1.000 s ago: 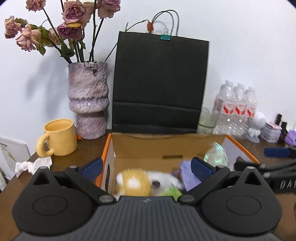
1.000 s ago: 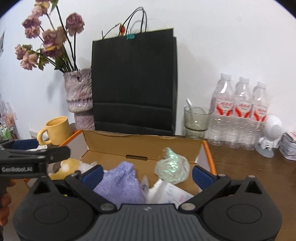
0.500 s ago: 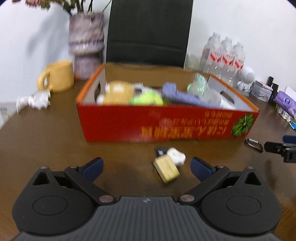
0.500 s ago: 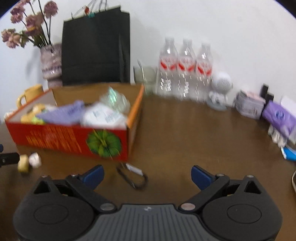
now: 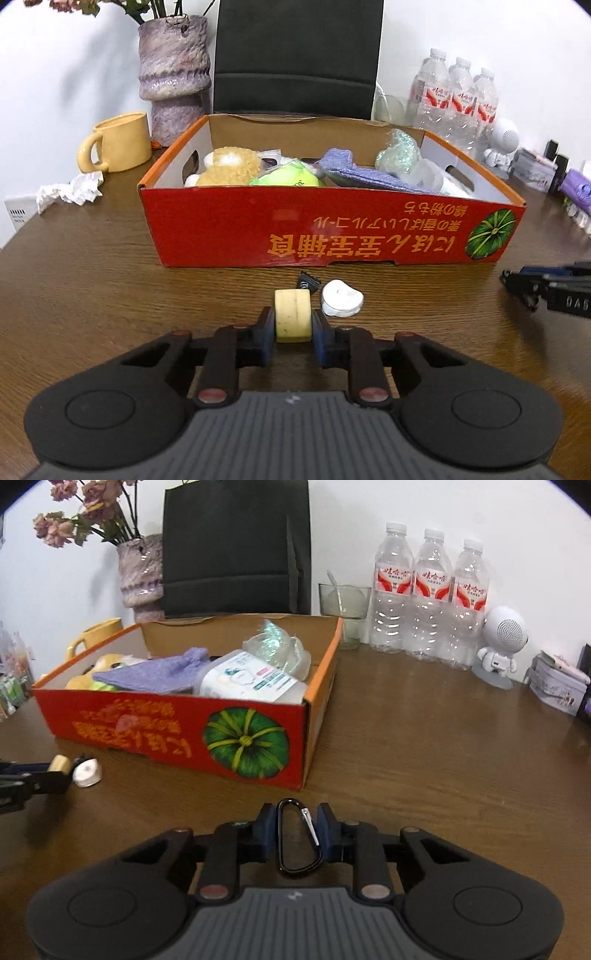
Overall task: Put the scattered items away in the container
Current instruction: 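Carry the yellow block and carabiner over the box and release them inside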
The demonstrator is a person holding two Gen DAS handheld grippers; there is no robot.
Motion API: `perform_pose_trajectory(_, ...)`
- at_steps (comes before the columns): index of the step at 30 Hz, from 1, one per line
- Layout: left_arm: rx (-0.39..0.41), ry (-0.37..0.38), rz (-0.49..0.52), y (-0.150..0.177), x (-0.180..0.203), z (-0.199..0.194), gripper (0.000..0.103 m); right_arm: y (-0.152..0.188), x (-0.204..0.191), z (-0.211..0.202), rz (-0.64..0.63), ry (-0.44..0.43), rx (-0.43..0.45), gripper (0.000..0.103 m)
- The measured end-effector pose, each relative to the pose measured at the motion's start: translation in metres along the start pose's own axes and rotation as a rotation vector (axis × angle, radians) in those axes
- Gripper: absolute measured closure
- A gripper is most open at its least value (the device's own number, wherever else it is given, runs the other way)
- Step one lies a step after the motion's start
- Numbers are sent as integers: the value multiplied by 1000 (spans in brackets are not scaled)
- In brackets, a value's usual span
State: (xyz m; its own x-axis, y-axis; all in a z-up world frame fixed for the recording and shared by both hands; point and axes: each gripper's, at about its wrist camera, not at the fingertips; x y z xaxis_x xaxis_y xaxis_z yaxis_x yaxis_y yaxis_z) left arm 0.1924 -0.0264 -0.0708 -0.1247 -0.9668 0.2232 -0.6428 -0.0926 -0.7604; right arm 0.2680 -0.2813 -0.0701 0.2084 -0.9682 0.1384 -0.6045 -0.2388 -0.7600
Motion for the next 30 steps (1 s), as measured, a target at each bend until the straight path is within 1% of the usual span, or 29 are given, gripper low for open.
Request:
perform_pose_trajectory(7,26,31,2,5,2,-18,81,6,1,-24,30,11,37,81)
perform_pose_trajectory(11,82,53,27,0,2,-42,81,2,1,-49,57,9,92,81)
perform_pose_trajectory(15,160,85,52,-22,0,-64,81,-14,-5,-75,80,-10,169,81)
perform_pose_trajectory(18,213,93,70,-48,-4,-66,81,-39,-16,-83,82,-25,221,81)
perform_pose_trajectory(20,238,99,67,-66,-10,-58,81,-57,-28,-78,84,-35,240,81)
perform_pose_trajectory(23,258,110,60,-89,-21,-38,81,-81,-48,-57,82,-37,247,81)
perform_pose_trajectory(27,263,131,41,-107,-38,-5,81,-104,-74,-20,84,-39,227,81)
perform_pose_trajectory(30,251,141,49,-116,-46,17,81,-115,-92,4,52,-36,209,81)
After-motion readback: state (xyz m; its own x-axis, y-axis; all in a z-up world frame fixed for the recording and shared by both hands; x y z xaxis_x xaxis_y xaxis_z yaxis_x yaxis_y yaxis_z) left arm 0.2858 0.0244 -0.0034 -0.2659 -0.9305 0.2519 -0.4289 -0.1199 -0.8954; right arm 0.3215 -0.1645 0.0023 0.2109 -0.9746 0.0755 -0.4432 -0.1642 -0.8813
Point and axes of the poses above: each gripper's, at about its wrist camera, not at the fingertips, and z roughly the way its jaws point, x to its right, y to its underside, and after that the axes turned 15 degrees about y, right-handed
